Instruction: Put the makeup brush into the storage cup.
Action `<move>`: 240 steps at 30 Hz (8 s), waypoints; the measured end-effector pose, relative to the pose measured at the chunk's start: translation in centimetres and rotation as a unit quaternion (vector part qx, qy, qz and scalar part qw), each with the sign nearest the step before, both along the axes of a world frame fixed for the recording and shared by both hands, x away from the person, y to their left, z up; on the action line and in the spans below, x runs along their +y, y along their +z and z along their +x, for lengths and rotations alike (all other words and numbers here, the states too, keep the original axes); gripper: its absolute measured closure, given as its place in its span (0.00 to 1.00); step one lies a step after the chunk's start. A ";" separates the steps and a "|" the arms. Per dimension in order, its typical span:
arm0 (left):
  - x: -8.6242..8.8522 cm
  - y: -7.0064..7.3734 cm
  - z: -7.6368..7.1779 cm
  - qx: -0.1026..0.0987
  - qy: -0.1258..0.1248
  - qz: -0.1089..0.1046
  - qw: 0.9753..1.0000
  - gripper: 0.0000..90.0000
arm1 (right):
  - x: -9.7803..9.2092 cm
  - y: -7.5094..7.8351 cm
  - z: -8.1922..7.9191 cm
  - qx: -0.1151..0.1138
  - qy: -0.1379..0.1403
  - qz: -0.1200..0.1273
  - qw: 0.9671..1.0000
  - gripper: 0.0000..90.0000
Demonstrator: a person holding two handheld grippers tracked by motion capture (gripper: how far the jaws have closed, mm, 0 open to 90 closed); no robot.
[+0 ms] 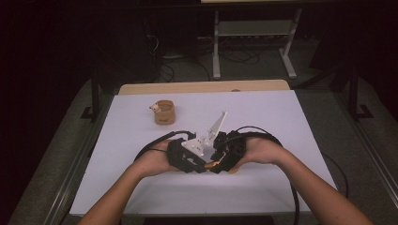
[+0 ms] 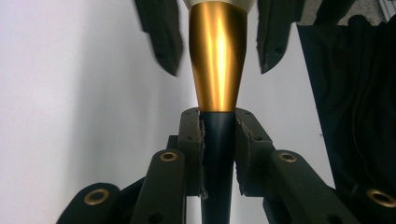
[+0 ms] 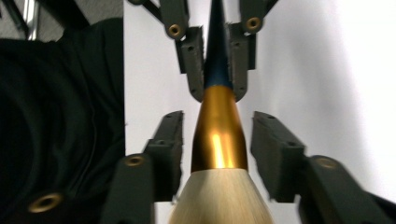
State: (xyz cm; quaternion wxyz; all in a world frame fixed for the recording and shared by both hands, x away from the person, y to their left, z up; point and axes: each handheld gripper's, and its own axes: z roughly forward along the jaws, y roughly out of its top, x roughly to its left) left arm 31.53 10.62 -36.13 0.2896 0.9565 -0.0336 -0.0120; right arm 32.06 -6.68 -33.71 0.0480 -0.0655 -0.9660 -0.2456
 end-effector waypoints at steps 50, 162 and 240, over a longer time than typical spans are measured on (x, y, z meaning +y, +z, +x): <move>5.3 -0.6 -0.8 0.025 0.218 -0.113 0.969 0.83 | -8.6 0.1 -1.0 -0.085 -0.244 0.250 0.933 0.05; 3.2 -2.1 -2.8 -0.010 0.286 -0.260 0.922 0.83 | -3.4 -5.1 -1.3 0.047 -0.294 0.419 0.858 0.72; 4.3 -2.6 -1.8 0.019 0.204 -0.308 0.929 0.74 | -0.7 -0.2 -1.2 -0.071 -0.135 0.289 0.945 0.73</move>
